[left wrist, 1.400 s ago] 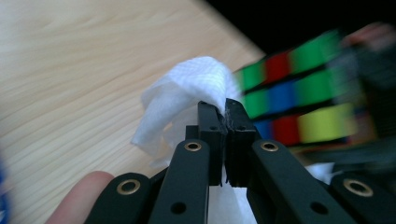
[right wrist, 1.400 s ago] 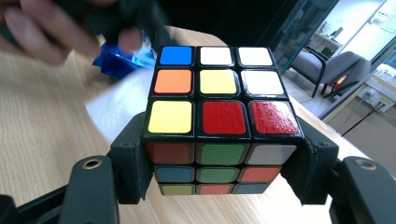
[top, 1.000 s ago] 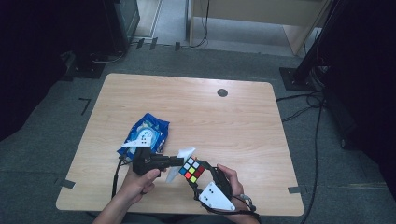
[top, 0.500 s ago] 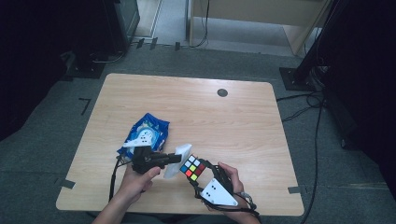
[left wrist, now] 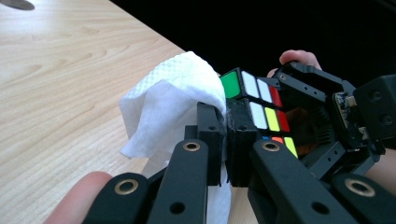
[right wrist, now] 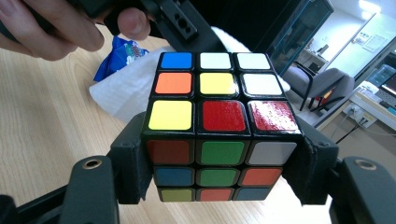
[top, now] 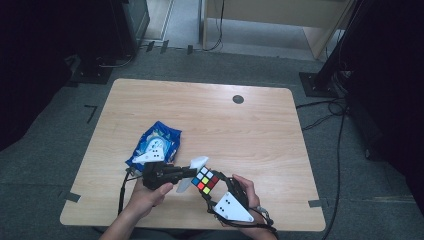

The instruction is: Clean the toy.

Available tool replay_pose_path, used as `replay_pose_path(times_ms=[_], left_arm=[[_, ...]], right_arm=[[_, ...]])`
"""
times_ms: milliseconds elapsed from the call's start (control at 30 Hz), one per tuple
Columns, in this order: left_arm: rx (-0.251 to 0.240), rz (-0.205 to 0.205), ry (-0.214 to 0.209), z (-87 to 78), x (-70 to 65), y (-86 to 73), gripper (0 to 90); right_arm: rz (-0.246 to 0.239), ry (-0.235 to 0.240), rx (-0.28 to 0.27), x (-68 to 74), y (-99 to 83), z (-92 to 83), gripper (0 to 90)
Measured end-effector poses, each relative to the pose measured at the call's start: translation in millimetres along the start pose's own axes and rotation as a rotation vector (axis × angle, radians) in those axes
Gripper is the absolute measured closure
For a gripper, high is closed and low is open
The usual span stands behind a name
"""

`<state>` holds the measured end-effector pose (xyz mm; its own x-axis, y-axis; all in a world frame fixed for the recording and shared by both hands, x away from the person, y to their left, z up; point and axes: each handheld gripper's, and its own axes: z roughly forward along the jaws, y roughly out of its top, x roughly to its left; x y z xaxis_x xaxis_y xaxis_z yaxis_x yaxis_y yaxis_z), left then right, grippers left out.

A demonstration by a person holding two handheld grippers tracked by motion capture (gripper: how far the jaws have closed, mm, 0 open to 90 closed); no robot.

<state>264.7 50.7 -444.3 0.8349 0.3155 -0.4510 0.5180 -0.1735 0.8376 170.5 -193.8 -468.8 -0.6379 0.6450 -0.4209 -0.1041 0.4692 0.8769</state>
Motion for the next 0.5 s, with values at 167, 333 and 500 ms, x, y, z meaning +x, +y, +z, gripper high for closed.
replay_pose_path(times_ms=[167, 333, 500], left_arm=[[0.047, -0.006, 0.043, 8.0, 6.1, -5.7, 87.7], [0.122, -0.028, 0.154, 20.0, 18.8, -16.7, 86.3], [0.098, -0.092, 0.235, 14.6, 27.4, -16.9, 70.3]], right_arm=[[0.000, -0.001, 0.000, 0.0, -0.1, -0.5, 34.8], [0.031, -0.010, -0.018, -3.5, 3.0, -1.5, 34.8], [0.031, -0.015, -0.003, -4.0, 0.1, -0.3, 34.8]])
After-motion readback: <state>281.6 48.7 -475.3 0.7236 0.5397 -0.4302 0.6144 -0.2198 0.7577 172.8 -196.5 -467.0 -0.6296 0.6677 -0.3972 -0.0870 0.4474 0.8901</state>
